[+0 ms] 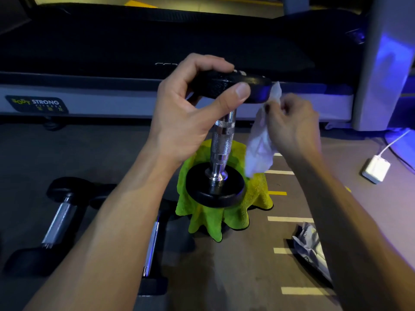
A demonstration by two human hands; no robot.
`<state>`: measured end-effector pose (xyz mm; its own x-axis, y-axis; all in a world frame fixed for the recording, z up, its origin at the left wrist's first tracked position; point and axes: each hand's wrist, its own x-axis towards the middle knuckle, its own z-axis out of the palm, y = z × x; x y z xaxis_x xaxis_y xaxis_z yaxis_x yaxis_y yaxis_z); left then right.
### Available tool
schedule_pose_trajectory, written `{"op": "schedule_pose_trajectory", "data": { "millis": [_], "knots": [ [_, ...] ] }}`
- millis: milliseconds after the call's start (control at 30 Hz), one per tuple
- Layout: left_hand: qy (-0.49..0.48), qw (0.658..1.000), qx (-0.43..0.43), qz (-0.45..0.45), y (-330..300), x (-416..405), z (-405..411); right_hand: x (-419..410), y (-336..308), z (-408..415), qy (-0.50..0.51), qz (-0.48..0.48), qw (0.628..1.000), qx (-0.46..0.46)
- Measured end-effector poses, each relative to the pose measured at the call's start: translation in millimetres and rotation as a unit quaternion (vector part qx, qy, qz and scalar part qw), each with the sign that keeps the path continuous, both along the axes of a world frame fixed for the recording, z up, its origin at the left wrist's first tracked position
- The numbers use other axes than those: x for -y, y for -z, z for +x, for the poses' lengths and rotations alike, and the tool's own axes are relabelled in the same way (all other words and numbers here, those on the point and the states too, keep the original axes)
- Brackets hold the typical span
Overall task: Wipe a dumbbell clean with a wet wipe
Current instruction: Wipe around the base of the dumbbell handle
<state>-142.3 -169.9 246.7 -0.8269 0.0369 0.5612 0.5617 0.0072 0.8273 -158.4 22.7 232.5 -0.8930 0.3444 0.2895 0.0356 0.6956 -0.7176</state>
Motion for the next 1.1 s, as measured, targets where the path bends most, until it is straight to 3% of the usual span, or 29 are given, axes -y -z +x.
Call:
{"op": "schedule_pose_trajectory", "data": {
  "millis": [167,267,367,433,533,600,667,800,900,1000,1100],
  "knots": [
    [-0.002,1.0,-0.004,0.001,0,0,1,3,16,19,-0.035,-0.002,0.996,0.078],
    [0.0,1.0,-0.007,-0.005,-1,-1,2,4,-1,2,-0.008,0.032,0.997,0.065],
    [-0.004,1.0,-0.008,-0.008,-1,-2,3,10,-5,-6,0.007,-0.025,1.0,0.004],
    [-0.006,1.0,-0.006,-0.005,0,-2,3,20,9,6,-0.047,-0.106,0.993,0.027],
    [-0.007,1.0,-0.002,-0.002,0,-2,2,31,18,50,-0.144,-0.235,0.955,0.112],
    [-0.007,1.0,-0.002,-0.001,1,-1,1,30,23,75,-0.174,-0.3,0.931,0.112],
    [-0.007,1.0,-0.001,0.002,0,-1,1,29,30,83,-0.207,-0.311,0.921,0.112],
    [-0.005,1.0,0.002,0.002,0,-1,2,24,37,85,-0.275,-0.313,0.882,0.221],
    [-0.005,1.0,0.005,-0.004,0,-1,4,13,36,95,-0.238,-0.332,0.898,0.162],
    [-0.009,1.0,0.011,-0.001,0,-1,3,18,42,93,-0.249,-0.27,0.927,0.075],
    [-0.005,1.0,0.015,0.006,0,-1,3,30,49,82,-0.257,-0.219,0.938,0.073]
  ]
}}
